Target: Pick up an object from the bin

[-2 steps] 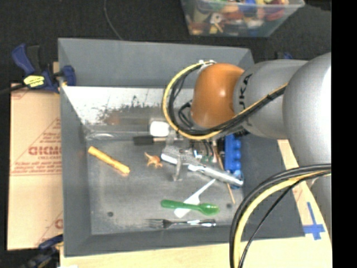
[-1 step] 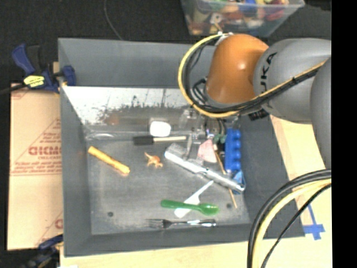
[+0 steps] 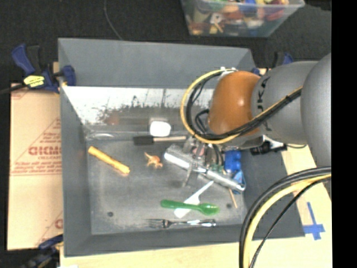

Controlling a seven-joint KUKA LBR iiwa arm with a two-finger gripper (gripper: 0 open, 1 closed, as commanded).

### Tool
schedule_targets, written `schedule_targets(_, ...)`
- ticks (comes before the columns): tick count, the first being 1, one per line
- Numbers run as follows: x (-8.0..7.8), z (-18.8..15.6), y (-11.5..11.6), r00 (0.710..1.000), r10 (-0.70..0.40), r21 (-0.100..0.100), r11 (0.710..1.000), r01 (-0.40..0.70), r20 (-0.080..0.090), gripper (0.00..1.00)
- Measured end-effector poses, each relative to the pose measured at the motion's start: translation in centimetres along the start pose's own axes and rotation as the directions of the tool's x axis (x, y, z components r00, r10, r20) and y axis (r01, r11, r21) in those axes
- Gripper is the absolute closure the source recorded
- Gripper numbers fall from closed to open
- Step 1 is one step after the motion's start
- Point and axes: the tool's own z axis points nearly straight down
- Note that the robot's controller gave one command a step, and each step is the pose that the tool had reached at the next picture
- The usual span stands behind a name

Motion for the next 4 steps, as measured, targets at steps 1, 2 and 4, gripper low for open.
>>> schedule_targets(1,-1.2,2.8,-0.8,1.0,0.017,-0.009,1.0,-0.017,0.02,0.0)
schedule_targets(2,-0.8,2.7,1.6,0.98,0.196,-0.011,0.981,-0.196,0.019,1.0)
schedule_targets(4,-0.4,0.5,1.5,0.981,0.196,-0.004,0.981,-0.196,0.005,1.0)
